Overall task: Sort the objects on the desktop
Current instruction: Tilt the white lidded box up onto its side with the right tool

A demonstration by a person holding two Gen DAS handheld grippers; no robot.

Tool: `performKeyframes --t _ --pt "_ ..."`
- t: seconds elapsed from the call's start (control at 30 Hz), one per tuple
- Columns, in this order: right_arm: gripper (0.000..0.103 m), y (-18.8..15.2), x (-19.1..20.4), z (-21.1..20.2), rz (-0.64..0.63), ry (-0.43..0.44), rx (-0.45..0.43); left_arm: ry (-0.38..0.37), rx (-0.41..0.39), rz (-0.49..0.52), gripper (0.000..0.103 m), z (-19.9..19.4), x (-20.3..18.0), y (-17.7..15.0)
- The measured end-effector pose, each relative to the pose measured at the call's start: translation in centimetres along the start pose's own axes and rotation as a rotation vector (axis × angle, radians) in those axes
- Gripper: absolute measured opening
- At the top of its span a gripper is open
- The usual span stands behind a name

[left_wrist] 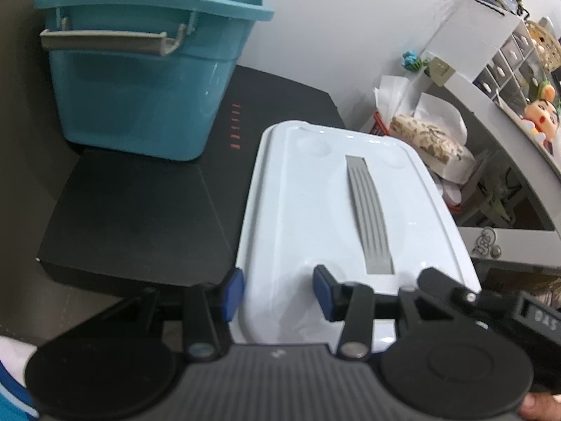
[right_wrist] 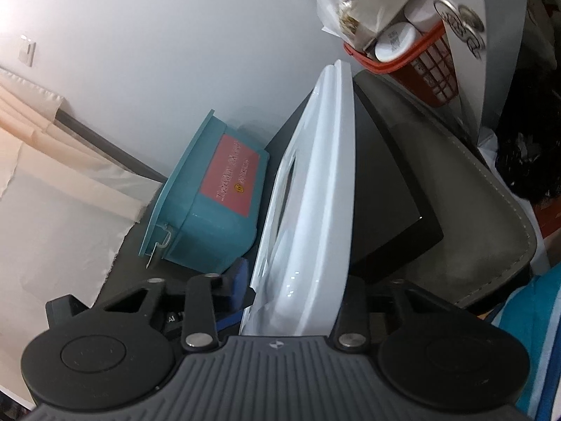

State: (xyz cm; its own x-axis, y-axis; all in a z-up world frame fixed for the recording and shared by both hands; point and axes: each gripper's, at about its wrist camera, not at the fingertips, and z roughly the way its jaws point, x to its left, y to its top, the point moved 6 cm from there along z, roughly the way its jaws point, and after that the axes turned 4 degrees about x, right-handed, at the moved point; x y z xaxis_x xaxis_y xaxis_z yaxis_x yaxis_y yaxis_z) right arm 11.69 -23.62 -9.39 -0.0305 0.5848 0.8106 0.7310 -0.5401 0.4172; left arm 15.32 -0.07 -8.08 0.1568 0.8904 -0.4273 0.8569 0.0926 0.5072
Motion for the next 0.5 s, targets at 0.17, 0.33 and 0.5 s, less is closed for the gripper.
performKeyframes --t 0.17,0.33,0.5 --pt "0.011 0.3 -1.5 0.4 0.133 0.08 -0.007 0.004 -0.004 0.0 0.046 -0.2 0.0 0.2" --pt "0.008 1.0 -2.7 -0.1 0.247 0.157 -0.052 0.011 -0.024 -0.023 0.046 -0.8 0.4 0.7" --pt "0.008 1.2 -3.3 -0.3 0.333 0.207 -0.076 -0.014 -0.035 -0.067 0.046 -1.2 0.8 1.0"
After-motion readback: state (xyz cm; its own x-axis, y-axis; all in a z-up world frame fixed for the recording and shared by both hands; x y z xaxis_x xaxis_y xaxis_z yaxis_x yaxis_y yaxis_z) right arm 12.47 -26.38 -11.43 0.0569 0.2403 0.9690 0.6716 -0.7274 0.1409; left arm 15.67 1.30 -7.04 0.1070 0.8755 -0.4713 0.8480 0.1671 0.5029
